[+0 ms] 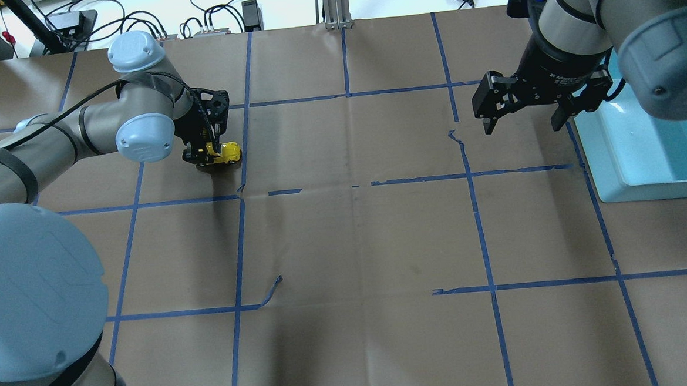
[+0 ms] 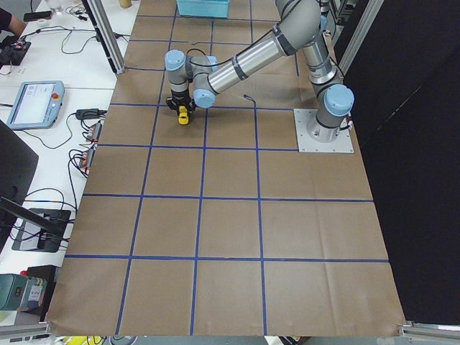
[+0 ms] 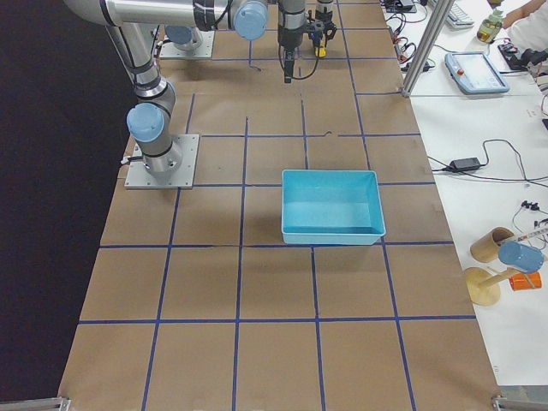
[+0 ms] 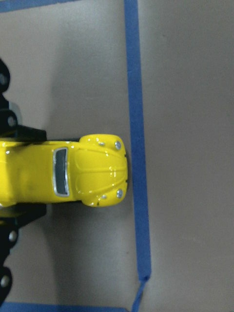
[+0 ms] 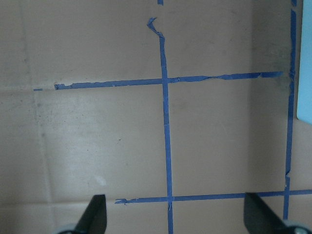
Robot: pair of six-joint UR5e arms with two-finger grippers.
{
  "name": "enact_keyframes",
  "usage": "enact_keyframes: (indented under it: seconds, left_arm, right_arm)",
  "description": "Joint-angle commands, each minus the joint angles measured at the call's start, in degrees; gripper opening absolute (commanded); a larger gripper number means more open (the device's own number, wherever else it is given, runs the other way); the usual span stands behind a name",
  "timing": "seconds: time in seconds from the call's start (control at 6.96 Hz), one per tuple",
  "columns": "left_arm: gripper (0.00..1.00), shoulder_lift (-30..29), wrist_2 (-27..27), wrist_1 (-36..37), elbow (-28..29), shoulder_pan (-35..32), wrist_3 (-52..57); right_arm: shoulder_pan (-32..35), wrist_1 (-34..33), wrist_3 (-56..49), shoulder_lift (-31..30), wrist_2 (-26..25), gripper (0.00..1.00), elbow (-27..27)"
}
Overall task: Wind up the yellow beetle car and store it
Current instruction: 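Hold the yellow car with the left gripper and twist it in place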
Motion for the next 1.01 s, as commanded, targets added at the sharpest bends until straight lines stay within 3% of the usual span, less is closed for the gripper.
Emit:
enact_keyframes:
  seconds: [0.0,0.43,0.86]
  left_arm:
    - [0.15,2.0,0.0,0.2,-0.3,-0.6,-0.2]
    - [0.1,1.5,-0.2,0.5,0.1,-4.5,-1.4]
    - [0.1,0.6,-0.1,0.5,-0.1,-3.3,-0.5]
  right_arm:
    - [0.0,0.1,0.0,-0.1,-0.1,1.0,-0.3]
    - [0.0,0.1,0.0,0.0,-0.1,1.0,-0.3]
    - [0.0,-0.1,0.0,0.4,0.1,1.0,-0.4]
